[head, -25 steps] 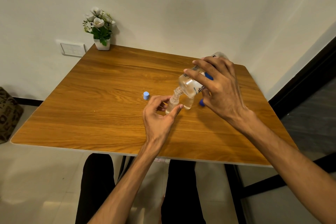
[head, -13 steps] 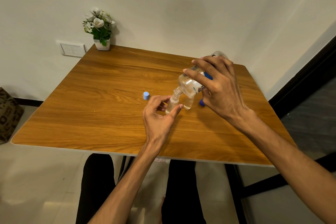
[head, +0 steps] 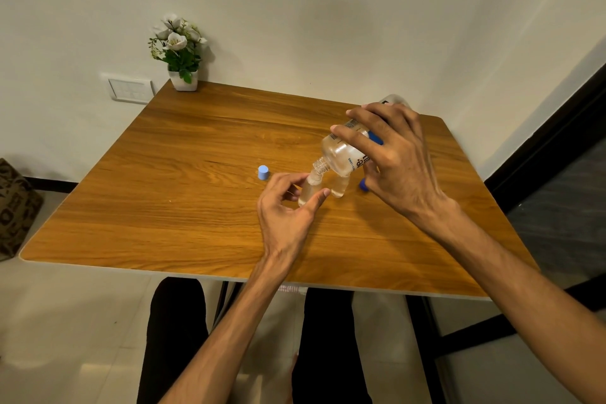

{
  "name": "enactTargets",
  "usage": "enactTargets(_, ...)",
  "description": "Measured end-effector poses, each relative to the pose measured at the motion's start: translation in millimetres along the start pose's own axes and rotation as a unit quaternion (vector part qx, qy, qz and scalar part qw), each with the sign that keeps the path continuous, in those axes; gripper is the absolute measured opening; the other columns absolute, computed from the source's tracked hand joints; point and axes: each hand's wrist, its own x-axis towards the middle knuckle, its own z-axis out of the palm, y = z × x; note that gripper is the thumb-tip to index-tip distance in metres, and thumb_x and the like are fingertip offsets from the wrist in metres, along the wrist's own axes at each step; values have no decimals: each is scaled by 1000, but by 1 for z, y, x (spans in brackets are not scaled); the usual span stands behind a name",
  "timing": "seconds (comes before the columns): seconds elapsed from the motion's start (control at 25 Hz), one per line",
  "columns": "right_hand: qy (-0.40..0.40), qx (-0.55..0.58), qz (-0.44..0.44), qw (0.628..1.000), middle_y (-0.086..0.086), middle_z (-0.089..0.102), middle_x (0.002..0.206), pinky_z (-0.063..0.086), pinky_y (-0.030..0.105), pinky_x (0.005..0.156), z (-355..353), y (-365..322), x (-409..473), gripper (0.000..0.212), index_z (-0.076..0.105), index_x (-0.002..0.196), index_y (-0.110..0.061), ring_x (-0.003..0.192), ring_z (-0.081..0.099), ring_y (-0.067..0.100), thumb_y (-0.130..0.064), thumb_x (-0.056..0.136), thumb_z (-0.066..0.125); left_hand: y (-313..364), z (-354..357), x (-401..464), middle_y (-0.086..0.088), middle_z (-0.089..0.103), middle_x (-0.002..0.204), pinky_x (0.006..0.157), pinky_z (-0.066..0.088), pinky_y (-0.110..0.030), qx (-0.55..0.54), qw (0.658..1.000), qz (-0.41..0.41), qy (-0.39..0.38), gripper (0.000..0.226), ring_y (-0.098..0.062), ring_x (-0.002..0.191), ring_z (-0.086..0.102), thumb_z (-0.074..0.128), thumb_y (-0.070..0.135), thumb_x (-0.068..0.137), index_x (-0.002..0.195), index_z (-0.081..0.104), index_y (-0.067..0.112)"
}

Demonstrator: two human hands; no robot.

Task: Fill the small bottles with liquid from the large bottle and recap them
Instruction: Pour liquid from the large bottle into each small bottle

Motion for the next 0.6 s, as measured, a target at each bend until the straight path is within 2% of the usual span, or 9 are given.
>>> enactTargets(0.08, 6, 14, 20, 1000, 16, 69, 135, 39, 54, 108, 3, 0, -4, 48, 72, 132, -15, 128, 61, 40, -23, 92, 47, -1, 0, 0, 6, 71, 98, 69, 49, -14, 0, 1000, 1, 0, 40, -3, 80, 60, 93, 35, 72, 106, 78, 18)
enactTargets(0.16, -3, 31, 57, 998, 14, 67, 137, 36, 52, 110, 6, 0, -12, 50, 70, 136, -16, 131, 58, 38, -17, 87, 59, -1, 1, 0, 7, 71, 98, 69, 49, -14, 0, 1000, 4, 2, 41, -3, 79, 61, 92, 37, 72, 106, 78, 19)
enactTargets(0.24, -17, 53, 116, 992, 10, 66, 138, 35, 48, 110, 11, -5, -23, 66, 67, 139, -17, 132, 56, 34, -7, 74, 75, 0, 1, 1, 8, 71, 97, 69, 49, -14, 0, 1000, 5, 4, 41, -2, 78, 60, 92, 38, 72, 106, 78, 19)
enactTargets(0.32, -15, 85, 180, 980, 8, 67, 137, 34, 43, 107, 17, -13, -34, 75, 66, 140, -19, 131, 56, 30, -4, 69, 81, 0, 1, 1, 8, 70, 96, 69, 49, -15, 2, 1000, 8, 3, 40, -1, 77, 59, 91, 39, 72, 105, 78, 19)
enactTargets(0.48, -13, 162, 292, 942, 3, 70, 134, 33, 32, 98, 30, -30, -55, 81, 63, 143, -20, 126, 57, 23, -11, 66, 87, -3, 1, 2, 6, 71, 97, 69, 49, -14, 17, 1000, 4, -6, 41, -2, 77, 59, 92, 35, 73, 106, 78, 17)
enactTargets(0.6, -14, 241, 379, 893, -4, 69, 133, 41, 33, 98, 38, -42, -68, 81, 62, 143, -25, 123, 57, 16, -20, 68, 92, -8, 0, 6, 5, 72, 98, 69, 51, -15, 33, 999, -20, -11, 38, -4, 78, 60, 95, 27, 72, 105, 78, 17)
